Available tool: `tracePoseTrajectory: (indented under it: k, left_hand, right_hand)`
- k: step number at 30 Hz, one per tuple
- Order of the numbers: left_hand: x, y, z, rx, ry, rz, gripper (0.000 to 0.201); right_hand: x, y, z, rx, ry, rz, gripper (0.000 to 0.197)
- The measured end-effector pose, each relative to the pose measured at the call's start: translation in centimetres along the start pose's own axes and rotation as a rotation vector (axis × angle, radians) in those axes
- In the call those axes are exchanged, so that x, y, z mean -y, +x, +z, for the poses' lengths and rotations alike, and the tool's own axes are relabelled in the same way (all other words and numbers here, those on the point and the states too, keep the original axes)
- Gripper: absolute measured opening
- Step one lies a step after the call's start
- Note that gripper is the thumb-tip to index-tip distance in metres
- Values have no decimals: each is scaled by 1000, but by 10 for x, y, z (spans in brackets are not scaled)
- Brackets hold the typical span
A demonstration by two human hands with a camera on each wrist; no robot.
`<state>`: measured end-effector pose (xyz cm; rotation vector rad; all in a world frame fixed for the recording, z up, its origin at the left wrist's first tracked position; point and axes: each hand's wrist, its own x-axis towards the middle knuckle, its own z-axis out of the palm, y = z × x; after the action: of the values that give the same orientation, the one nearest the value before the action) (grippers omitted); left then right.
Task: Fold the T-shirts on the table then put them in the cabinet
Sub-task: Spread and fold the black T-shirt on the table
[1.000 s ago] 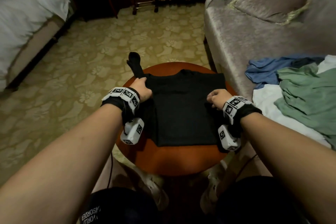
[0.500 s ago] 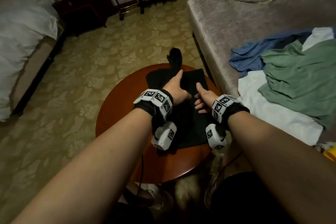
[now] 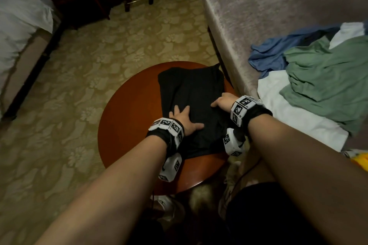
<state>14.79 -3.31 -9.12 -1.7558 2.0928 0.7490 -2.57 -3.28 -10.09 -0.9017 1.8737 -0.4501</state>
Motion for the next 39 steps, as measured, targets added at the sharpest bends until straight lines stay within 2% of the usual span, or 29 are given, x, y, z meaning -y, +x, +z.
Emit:
tracePoseTrajectory:
  k: [3, 5, 7, 9, 11, 12, 14, 15, 18, 20, 22, 25, 27, 29, 31, 34, 39]
  left_hand:
    - [-1, 1, 11, 48, 50, -17, 116]
    - [1, 2, 13, 64, 83, -8, 124]
    - [10, 5, 14, 69, 113, 25, 130]
    - [23, 11, 13, 79, 153, 56, 135]
    - [38, 15, 11, 84, 183, 94, 137]
    - [45, 16, 8, 89, 197, 124, 137]
    - [62, 17, 1, 106, 260, 189, 136]
    - [70, 17, -4, 111, 307, 214, 135]
    - [103, 20, -26, 79, 416, 181, 132]
    - [132, 21, -45, 17, 382, 97, 122]
    - [156, 17, -58, -79, 273, 7, 100]
    - [174, 13, -56, -290, 41, -160, 71]
    - [175, 13, -52, -323, -167, -290, 62]
    - [173, 17, -49, -263, -303, -364, 70]
    - [172, 22, -47, -236, -375, -361, 81]
    - [172, 29, -41, -191, -434, -351, 82]
    - [175, 26, -40, -100, -417, -305, 88]
  right_hand:
    - [3, -7, 0, 8, -5, 7, 53]
    - [4, -11, -1, 45, 128, 42, 48]
    - [9, -14, -1, 7, 248, 59, 47]
    - [14, -12, -1, -213, 149, -8, 52]
    - [21, -12, 3, -458, -149, -165, 55]
    - [26, -14, 7, -502, -278, -276, 55]
    - [35, -10, 20, -410, -514, -435, 55]
    - [38, -8, 27, -320, -622, -442, 55]
    - [43, -5, 39, -111, -856, -309, 51]
    - [48, -8, 42, -124, -905, -257, 44]
    - [54, -12, 45, -201, -871, -224, 39]
    - [59, -17, 55, -341, -831, -268, 56]
    - [61, -18, 65, -273, -847, -299, 72]
    - [58, -16, 76, -133, -876, -207, 89]
    - [52, -13, 80, -48, -907, -109, 107]
    - [42, -9, 78, -20, -926, -53, 124]
    - [40, -5, 74, -21, -917, -21, 133]
